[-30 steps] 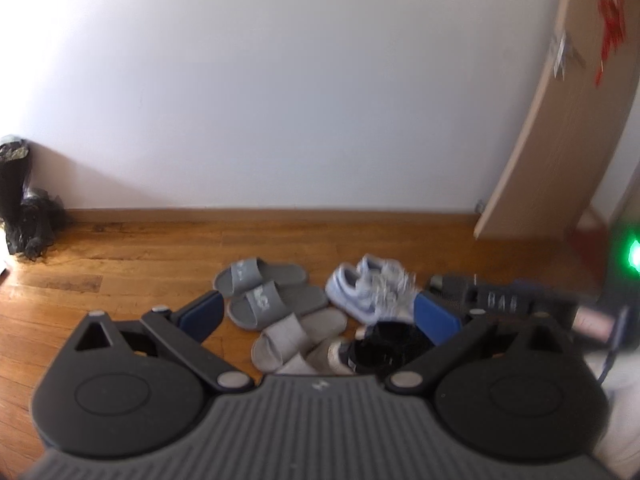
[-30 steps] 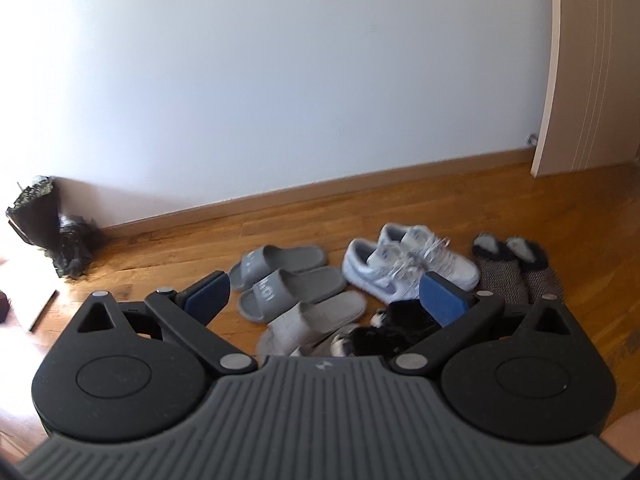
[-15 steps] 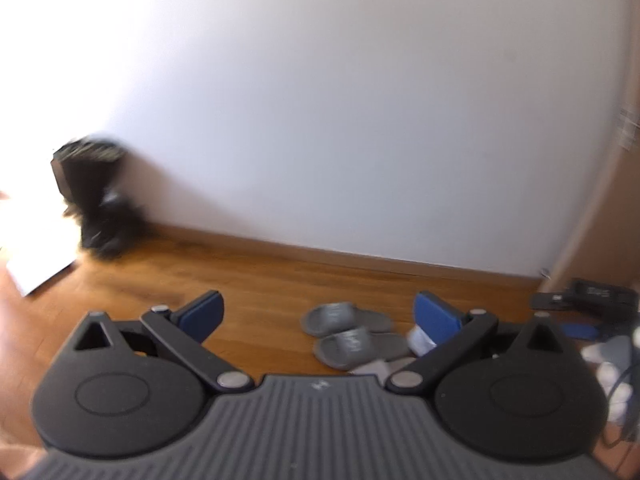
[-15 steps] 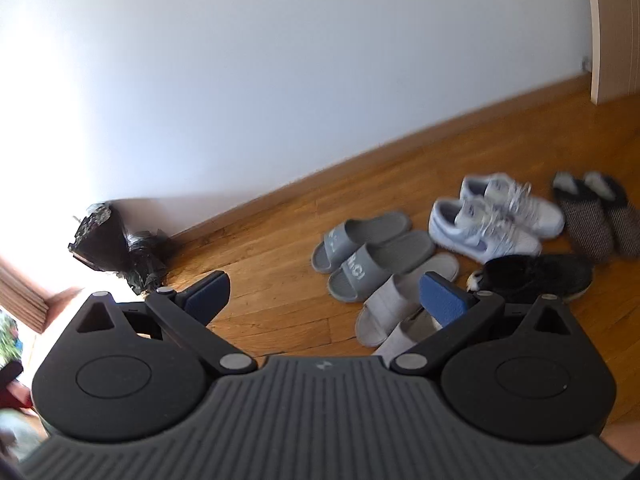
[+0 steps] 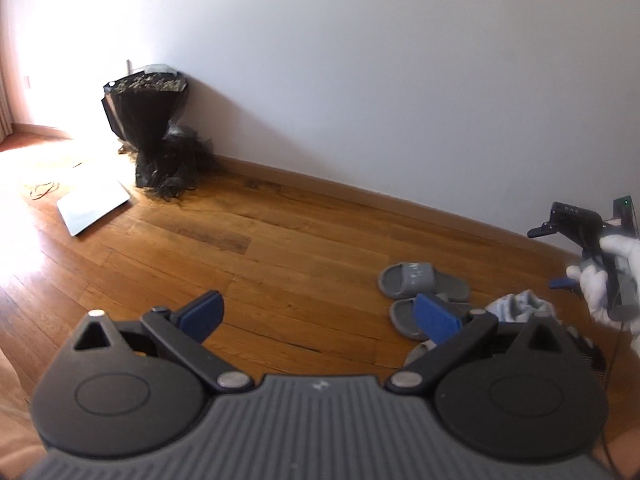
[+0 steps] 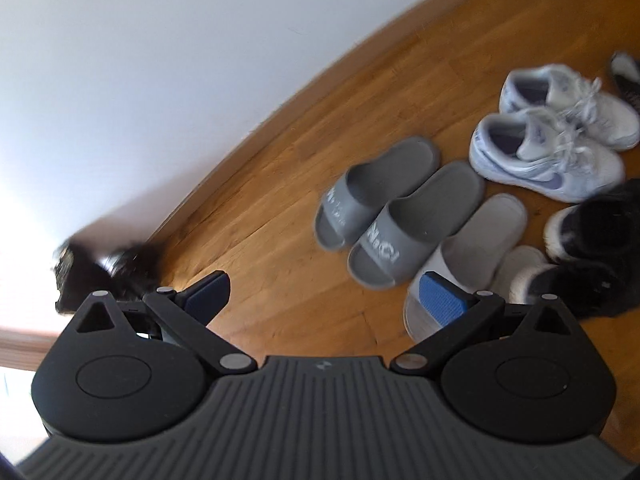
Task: Organize scattered shoes
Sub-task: 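Move both tools down toward the grey slides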
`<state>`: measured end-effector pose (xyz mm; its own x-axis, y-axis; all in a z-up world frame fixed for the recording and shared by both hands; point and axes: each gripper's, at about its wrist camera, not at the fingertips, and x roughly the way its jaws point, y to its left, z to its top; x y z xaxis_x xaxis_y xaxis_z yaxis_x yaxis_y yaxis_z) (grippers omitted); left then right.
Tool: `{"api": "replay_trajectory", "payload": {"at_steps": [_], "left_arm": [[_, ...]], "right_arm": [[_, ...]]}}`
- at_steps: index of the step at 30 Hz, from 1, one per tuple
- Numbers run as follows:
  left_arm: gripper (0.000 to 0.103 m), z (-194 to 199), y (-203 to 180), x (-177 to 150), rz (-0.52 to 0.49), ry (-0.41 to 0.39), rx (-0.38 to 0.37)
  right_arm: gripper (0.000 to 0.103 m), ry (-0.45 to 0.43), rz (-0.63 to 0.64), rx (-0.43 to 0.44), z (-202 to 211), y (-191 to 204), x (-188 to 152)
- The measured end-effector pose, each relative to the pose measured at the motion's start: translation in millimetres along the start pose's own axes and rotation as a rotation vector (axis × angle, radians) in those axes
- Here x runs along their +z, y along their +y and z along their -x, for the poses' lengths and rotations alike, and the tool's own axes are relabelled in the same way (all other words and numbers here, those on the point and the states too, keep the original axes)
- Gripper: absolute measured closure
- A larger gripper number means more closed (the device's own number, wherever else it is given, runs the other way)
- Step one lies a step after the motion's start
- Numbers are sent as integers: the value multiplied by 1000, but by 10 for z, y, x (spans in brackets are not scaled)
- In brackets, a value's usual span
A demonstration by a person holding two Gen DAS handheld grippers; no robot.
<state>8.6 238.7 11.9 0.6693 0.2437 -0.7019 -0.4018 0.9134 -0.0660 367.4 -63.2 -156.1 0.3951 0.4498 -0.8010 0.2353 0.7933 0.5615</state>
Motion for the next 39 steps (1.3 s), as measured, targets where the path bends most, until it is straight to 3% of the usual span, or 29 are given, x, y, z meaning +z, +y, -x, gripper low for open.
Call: {"api": "replay_trajectory", "payload": {"at_steps": [2, 3, 6, 9, 12, 15, 17, 19, 21, 24, 25, 27, 28, 33, 35, 38, 39], "left_arm": [[0, -213, 23, -10, -11, 21, 20], [0, -531, 22, 11, -30, 59, 56], [0, -1106, -68, 64, -79, 106, 66], [0, -1472, -268, 122, -146, 128, 21], [0, -1616, -428, 47, -196, 146, 6], [0, -1578, -455, -51, -218, 166, -96], [0, -1586, -467, -92, -249, 173, -93], [0, -1671, -513, -76, -291, 186, -81], [0, -1777, -667, -37, -369, 178, -135], [1, -1957, -1038, -24, -580, 100, -201], [1, -2178, -1329, -35, -754, 47, -219], [2, -2432, -1697, -122, -935, -24, -232], [2, -2553, -1794, -144, -971, -40, -251], [2, -3490, -2453, -316, -1083, 10, -455], [2, -3892, -2665, -435, -1132, 55, -462], [3, -4456, -2759, -462, -1055, 151, -420], [13, -4762, -2750, -426, -920, 261, -407]], "right_arm": [[2, 30, -71, -13, -420, -169, 127], [2, 50, -115, -23, -662, -274, 183], [5, 102, -204, -57, -1296, -532, 287], [7, 120, -191, -107, -1675, -606, 363], [12, 125, -187, -152, -1996, -696, 468], [20, 114, -224, -177, -2236, -781, 571], [22, 119, -206, -196, -2340, -769, 571], [23, 129, -185, -177, -2202, -755, 539], [22, 121, -139, -147, -1947, -757, 498], [18, 76, 46, -63, -1299, -811, 381], [16, 65, 77, -51, -1147, -868, 361], [15, 53, 128, -22, -871, -1016, 289], [15, 55, 149, -7, -757, -1102, 249], [15, 82, 209, -21, -411, -1431, 122], [14, 95, 219, -39, -372, -1514, 121], [14, 108, 216, -74, -407, -1593, 172], [14, 116, 214, -83, -423, -1612, 178]]}}
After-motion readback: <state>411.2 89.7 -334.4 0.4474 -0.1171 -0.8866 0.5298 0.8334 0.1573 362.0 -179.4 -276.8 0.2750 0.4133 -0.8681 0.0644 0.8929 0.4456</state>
